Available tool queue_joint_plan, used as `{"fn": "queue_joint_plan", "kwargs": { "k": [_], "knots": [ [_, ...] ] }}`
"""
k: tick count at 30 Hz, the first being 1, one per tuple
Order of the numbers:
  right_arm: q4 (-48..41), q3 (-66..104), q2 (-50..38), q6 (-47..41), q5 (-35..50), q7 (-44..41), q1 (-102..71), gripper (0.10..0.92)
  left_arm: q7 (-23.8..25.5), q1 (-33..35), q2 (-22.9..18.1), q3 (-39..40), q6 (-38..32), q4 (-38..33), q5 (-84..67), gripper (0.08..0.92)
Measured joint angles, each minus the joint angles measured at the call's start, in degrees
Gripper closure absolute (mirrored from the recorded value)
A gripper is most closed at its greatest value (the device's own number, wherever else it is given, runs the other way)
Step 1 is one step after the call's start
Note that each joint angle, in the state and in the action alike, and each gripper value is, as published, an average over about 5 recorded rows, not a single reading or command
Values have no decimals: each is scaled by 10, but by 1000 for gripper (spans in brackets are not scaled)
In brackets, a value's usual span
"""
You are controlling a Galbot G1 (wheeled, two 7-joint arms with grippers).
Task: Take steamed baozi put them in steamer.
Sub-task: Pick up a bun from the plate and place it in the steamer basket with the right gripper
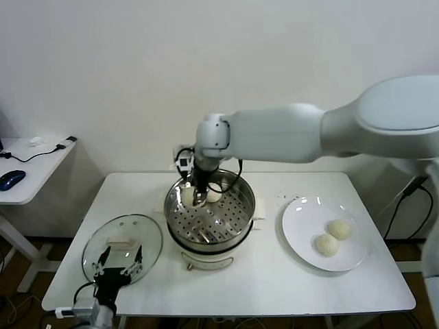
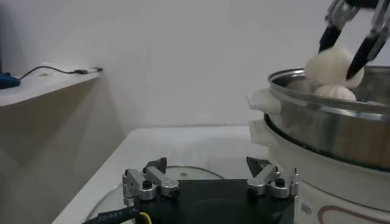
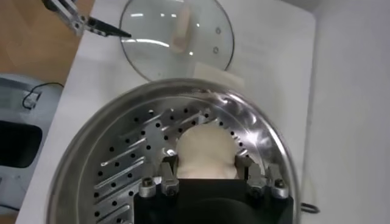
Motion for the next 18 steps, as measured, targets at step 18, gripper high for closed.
{"fn": "queue_joint_plan", "kwargs": {
  "k": [18],
  "knots": [
    [-31, 12, 19, 15, -23, 0, -41, 210, 0, 3, 2, 2, 0, -3, 0, 177]
  ]
}}
